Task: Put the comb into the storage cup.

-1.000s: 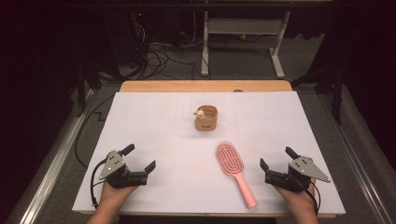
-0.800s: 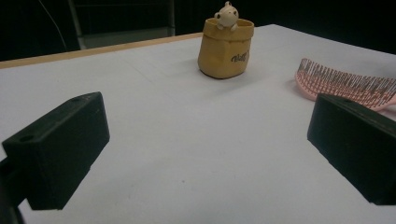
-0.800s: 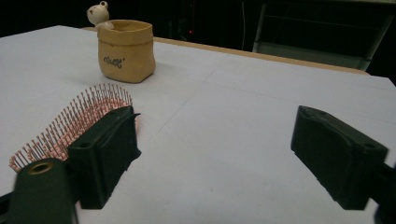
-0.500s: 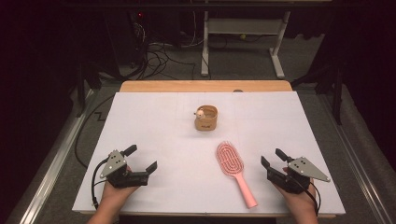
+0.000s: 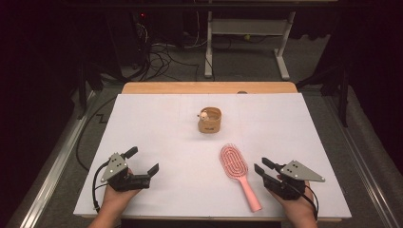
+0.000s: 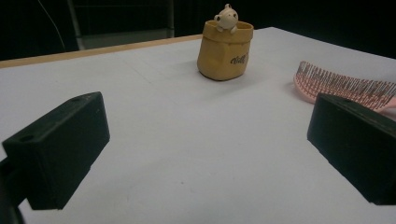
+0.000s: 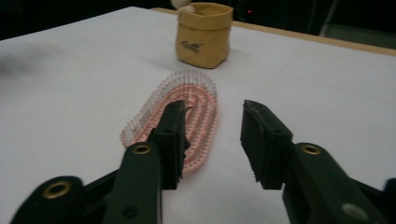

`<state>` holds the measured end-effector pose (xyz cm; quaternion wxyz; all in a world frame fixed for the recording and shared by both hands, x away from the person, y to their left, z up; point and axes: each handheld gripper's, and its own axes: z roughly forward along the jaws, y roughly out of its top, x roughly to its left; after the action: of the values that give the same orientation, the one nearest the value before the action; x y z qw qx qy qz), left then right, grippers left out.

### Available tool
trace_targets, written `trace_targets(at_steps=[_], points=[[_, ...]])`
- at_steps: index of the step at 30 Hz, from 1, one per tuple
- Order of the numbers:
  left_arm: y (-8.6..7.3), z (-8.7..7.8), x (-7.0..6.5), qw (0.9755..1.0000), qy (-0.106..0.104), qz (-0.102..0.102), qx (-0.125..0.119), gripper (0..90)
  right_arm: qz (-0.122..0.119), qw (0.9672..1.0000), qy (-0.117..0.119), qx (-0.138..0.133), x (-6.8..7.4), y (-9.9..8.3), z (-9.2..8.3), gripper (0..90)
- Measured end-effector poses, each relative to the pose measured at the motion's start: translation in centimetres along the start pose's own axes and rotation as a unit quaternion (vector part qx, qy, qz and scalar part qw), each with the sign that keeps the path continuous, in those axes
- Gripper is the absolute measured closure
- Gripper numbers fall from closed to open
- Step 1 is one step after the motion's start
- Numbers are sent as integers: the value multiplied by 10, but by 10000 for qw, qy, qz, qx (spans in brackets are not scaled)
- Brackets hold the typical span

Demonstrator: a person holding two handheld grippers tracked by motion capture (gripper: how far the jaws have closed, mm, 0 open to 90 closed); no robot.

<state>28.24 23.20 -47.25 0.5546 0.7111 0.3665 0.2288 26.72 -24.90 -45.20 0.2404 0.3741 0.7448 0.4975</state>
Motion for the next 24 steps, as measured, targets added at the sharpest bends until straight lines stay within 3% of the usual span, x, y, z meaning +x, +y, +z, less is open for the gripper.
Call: trace_targets(at_steps=[6, 9, 11, 16, 17, 18, 24], points=[[0, 1, -1, 10000, 3, 30, 11, 0, -56, 9982, 557, 232, 11, 3, 6, 899], [0, 0, -1, 10000, -1, 45, -2, 0, -125, 9950, 891, 423, 17, 4, 10, 900], [0, 1, -1, 10000, -3, 43, -2, 0, -174, 9940, 952, 508, 20, 4, 11, 900], [-1, 2, 0, 10000, -5, 48, 6, 0, -486, 9857, 1230, 1049, 36, 2, 21, 900], [-1, 2, 0, 10000, -5, 48, 6, 0, -486, 9857, 1230, 1049, 36, 2, 21, 900], [-1, 1, 0, 10000, -7, 49, -10, 0, -582, 9819, 1294, 1254, 40, 1, 24, 900], [-1, 1, 0, 10000, -16, 40, -12, 0, -811, 9763, 1240, 1579, 49, 0, 26, 900]])
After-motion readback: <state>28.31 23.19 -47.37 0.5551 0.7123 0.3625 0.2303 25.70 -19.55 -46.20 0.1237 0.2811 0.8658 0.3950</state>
